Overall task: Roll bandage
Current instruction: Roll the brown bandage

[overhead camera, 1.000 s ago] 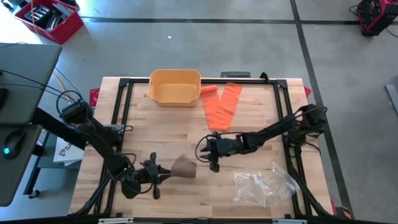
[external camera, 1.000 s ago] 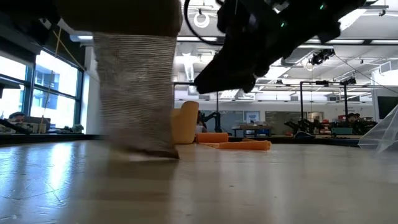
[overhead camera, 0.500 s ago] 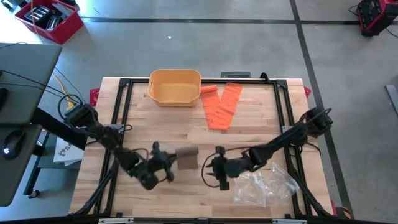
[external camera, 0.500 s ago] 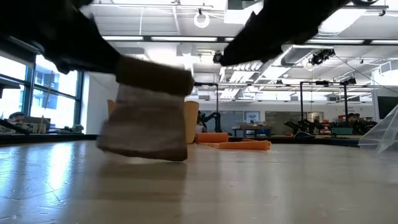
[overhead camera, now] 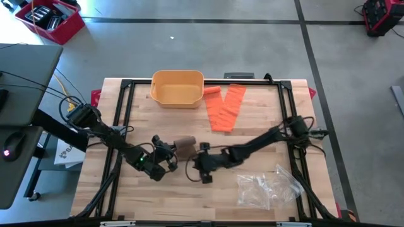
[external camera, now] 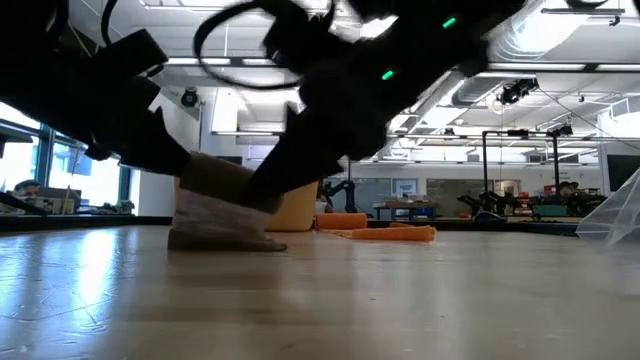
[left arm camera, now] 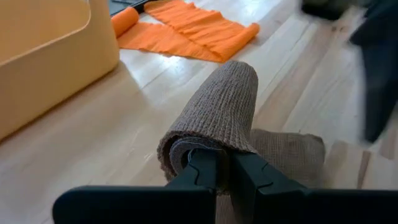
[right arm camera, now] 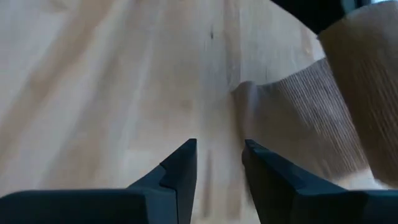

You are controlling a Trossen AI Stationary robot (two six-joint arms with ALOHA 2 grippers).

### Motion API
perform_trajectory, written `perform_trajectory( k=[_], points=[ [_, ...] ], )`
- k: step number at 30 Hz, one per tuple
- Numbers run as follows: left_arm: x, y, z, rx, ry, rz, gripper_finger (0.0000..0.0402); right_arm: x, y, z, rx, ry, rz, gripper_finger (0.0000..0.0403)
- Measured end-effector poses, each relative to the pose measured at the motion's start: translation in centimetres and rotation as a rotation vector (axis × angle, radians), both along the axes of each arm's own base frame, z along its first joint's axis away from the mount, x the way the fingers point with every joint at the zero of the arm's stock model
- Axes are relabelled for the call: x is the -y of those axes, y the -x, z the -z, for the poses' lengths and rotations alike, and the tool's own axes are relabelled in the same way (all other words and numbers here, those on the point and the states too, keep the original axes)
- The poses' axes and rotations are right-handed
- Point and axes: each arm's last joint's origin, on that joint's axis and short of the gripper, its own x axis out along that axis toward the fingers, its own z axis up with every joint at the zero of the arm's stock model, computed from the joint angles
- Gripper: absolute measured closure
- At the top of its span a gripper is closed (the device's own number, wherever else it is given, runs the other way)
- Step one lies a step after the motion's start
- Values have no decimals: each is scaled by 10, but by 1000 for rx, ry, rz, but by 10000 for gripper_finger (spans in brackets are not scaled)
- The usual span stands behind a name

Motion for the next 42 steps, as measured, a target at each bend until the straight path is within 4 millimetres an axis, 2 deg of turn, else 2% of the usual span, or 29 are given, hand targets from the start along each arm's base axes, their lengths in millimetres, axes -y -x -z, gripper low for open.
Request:
perform_trajectory(
  k=[4,8,11,13,14,18,24,27,31,37,42],
  points=[
    [-3,4,4,-2,7,-11,391,17,-24,15,-29,-1,-37,279],
    [-3,5,5,-5,4,-11,391,28,-40,31,-105,6,-13,290],
    [-4,6,6,-17,-7,-13,391,28,-42,35,-159,5,-13,341],
    [-5,7,6,-28,-14,-14,391,21,-41,32,-175,17,-21,384],
    [-5,7,7,-29,-13,-17,391,17,-38,29,-181,26,-20,392],
    [-8,13,13,-33,0,-16,391,-2,-23,6,-206,58,-5,397],
    [-3,13,15,-27,67,72,391,-31,-4,-71,12,132,15,401],
    [5,9,10,-1,67,151,391,-28,6,-100,80,172,64,401],
    [16,6,1,67,102,242,391,-14,16,-134,143,200,140,402],
    [35,5,-12,170,164,396,391,19,14,-134,72,183,171,402],
    [50,5,-23,217,185,527,391,40,7,-112,-1,60,105,402]
  ],
)
